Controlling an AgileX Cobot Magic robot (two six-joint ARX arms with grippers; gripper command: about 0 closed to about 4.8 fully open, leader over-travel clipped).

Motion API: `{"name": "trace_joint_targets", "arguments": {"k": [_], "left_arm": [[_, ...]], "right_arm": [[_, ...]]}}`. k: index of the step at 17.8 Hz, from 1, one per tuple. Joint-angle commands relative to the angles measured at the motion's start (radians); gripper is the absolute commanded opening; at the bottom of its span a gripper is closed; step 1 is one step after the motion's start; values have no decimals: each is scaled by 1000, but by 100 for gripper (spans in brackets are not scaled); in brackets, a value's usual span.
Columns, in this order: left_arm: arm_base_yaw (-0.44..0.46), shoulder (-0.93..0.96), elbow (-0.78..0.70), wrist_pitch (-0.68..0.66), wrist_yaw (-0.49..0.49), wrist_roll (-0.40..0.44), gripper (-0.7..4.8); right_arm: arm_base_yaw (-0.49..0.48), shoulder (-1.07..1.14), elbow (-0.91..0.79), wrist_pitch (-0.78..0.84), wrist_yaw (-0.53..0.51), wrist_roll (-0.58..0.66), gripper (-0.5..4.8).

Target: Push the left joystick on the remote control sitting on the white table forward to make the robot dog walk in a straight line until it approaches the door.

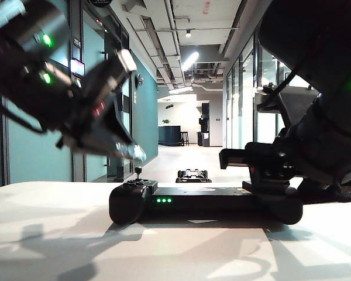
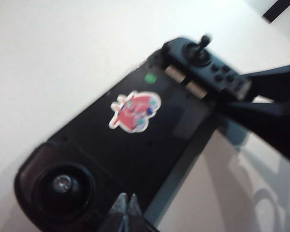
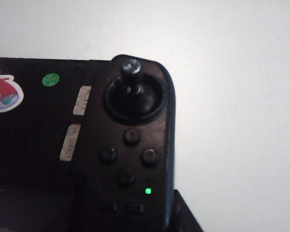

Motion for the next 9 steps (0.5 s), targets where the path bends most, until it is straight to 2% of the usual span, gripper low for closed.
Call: {"name": "trace_joint_targets", "arguments": {"k": [1,3,9], "left_arm": [[0,30,3,53,0,0,-6],[0,47,4,69,-43,1,-6],[0,67,3,122,-91,1,-6]], "right_arm": [[-1,-5,3,10,4,8,107],[-1,-5,3,10,3,9,107],[-1,-5,3,10,0,9,107]]}}
